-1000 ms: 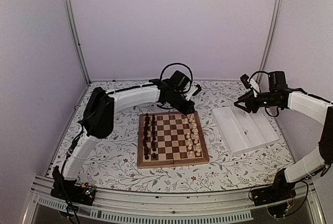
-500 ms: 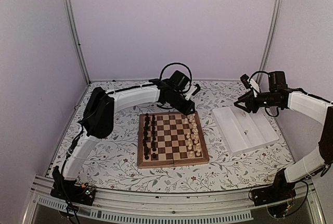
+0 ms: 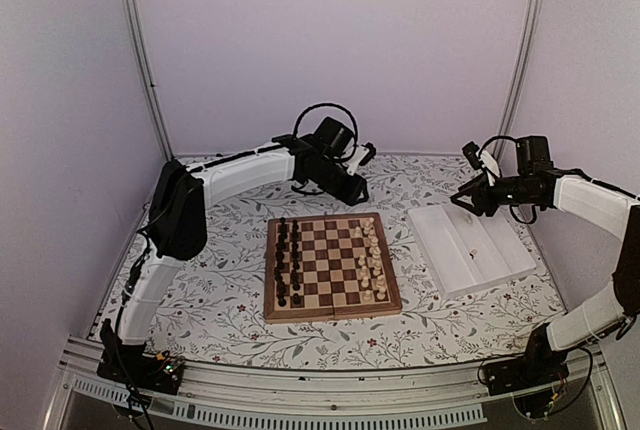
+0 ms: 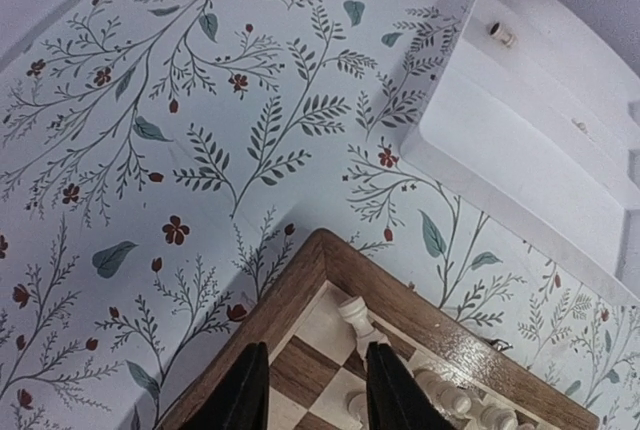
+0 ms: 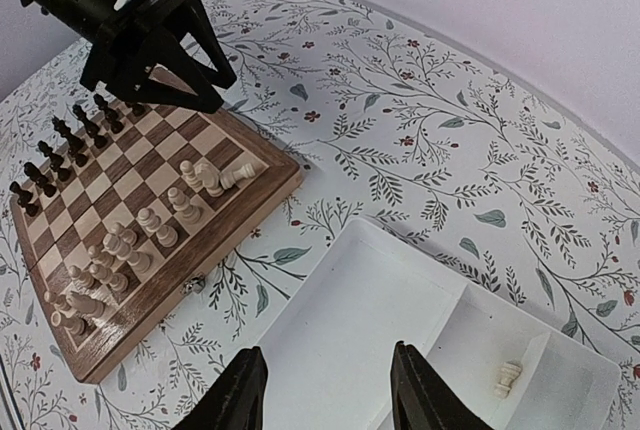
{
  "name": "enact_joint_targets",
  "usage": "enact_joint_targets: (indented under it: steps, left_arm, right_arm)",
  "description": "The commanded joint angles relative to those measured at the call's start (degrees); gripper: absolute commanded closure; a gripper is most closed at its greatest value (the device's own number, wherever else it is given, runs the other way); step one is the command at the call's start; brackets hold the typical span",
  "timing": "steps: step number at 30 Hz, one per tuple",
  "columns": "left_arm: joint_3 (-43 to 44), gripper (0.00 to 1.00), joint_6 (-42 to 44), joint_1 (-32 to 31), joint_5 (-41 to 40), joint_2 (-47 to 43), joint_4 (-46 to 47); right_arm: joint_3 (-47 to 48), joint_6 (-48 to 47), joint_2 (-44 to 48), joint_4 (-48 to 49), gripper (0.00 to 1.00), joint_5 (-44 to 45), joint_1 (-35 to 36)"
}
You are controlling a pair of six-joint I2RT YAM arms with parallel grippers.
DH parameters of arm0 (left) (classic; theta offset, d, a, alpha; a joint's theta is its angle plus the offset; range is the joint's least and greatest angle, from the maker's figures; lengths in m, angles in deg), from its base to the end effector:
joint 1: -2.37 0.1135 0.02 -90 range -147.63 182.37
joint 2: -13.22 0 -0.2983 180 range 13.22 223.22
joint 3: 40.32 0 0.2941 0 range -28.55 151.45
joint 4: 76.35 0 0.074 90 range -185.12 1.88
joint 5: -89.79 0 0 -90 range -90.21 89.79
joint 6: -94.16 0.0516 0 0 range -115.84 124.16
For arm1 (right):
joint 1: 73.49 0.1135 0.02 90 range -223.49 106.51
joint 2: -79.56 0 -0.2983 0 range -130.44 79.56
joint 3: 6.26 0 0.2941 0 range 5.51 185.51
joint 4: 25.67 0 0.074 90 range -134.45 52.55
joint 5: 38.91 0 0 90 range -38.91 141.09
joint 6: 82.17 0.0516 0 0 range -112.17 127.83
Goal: Set up the chess pieces on the board
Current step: Place the chess piece on the chessboard, then adjust the chess piece on the chessboard.
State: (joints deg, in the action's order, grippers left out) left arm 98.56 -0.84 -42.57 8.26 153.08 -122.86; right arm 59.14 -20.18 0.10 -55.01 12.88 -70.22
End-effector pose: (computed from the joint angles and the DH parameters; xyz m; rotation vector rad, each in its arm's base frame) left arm 0.4382 -0.4480 0.2086 0.9100 2.2960 -0.5711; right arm 0.3316 0.0509 0.2566 -0.8950 1.9986 0.5330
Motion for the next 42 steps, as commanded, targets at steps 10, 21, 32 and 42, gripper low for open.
enact_joint_targets:
  steps: [10, 21, 32, 42]
  left_arm:
    - [6.88, 0.63, -5.74, 1.93, 10.03, 4.56, -6.38]
    - [4.91, 0.62, -7.76, 0.50, 6.97, 1.62, -6.06]
    - [5.77, 0.61, -9.71, -1.68, 6.82, 2.08, -7.03]
    - [-8.09, 0.63, -11.28, -1.85, 3.36, -7.61, -2.48]
  right_arm:
    - [2.11, 0.79, -1.82, -1.52, 0.57, -2.48, 0.14]
    - [16.69, 3.66, -16.22, -7.76, 0.69, -1.79, 7.03]
    - [38.00, 5.29, -35.79, -19.98, 0.68, -4.82, 10.51]
    - [47.01, 4.62, -46.91, -24.50, 0.58, 1.55, 18.76]
